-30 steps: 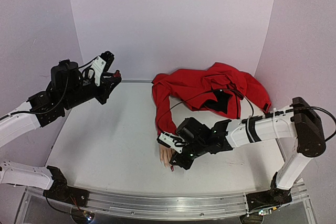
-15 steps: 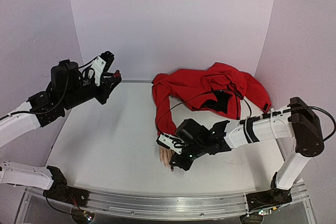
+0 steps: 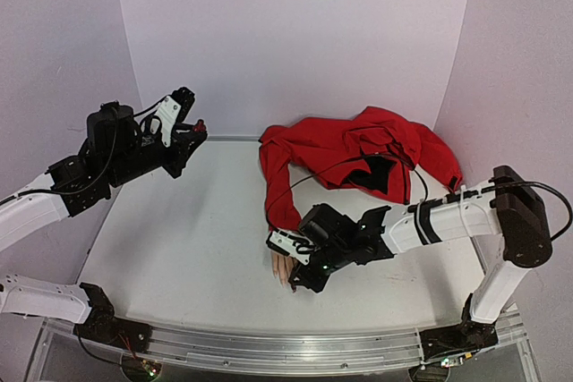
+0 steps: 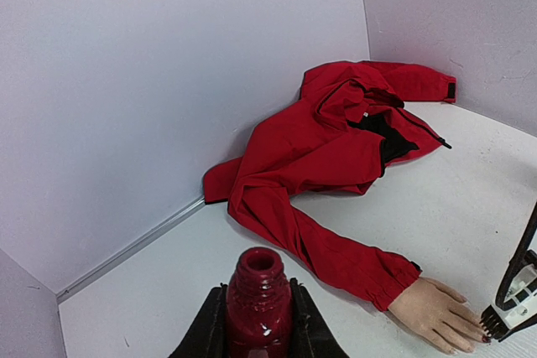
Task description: Paint the nails
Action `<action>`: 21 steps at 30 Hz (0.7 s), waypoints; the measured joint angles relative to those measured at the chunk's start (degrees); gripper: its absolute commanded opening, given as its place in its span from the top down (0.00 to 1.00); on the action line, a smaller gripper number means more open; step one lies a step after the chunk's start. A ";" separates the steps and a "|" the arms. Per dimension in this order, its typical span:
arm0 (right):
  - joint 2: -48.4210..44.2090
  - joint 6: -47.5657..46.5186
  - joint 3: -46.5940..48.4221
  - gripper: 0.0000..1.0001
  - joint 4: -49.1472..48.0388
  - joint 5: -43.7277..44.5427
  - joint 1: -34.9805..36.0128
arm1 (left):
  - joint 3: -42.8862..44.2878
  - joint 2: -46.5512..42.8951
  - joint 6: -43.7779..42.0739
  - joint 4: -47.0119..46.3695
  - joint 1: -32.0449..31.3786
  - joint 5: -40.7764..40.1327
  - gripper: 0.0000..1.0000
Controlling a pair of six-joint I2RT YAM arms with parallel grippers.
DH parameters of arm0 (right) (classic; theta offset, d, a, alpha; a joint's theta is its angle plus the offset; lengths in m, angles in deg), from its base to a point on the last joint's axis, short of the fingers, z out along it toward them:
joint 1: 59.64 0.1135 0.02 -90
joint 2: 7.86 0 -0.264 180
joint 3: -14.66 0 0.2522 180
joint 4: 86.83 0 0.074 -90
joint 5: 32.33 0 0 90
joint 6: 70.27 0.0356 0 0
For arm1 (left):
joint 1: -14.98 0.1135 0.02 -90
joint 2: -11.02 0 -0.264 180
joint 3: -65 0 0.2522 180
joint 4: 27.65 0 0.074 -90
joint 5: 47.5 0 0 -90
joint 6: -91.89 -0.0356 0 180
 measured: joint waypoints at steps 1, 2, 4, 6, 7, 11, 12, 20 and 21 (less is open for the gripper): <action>0.02 0.00 0.00 1.00 0.09 -0.04 0.02 | 0.00 0.00 0.00 0.00 0.00 0.00 1.00; 0.02 0.00 0.00 1.00 0.15 -0.07 0.04 | 0.00 0.00 0.00 0.00 0.00 0.00 1.00; 0.04 0.00 0.00 1.00 0.20 -0.22 0.07 | 0.00 0.00 0.00 0.00 0.00 0.00 1.00; 0.04 0.00 0.00 1.00 0.33 -0.24 0.07 | 0.00 0.00 0.00 0.00 0.00 0.00 1.00; 0.04 0.00 0.00 1.00 0.39 -0.26 0.07 | 0.00 0.00 0.00 0.00 0.02 0.00 1.00; 0.07 0.00 0.00 1.00 0.42 -0.26 0.09 | 0.00 0.00 0.00 0.00 0.07 0.00 1.00; 0.11 0.00 0.00 1.00 0.42 -0.26 0.15 | 0.00 0.00 0.00 0.00 0.07 0.00 1.00; 0.90 0.00 0.00 1.00 0.66 -0.50 0.44 | 0.00 0.00 0.00 0.00 0.15 0.00 1.00; 0.94 0.00 0.00 1.00 0.72 -0.50 0.44 | 0.00 0.00 0.00 0.00 0.15 0.00 1.00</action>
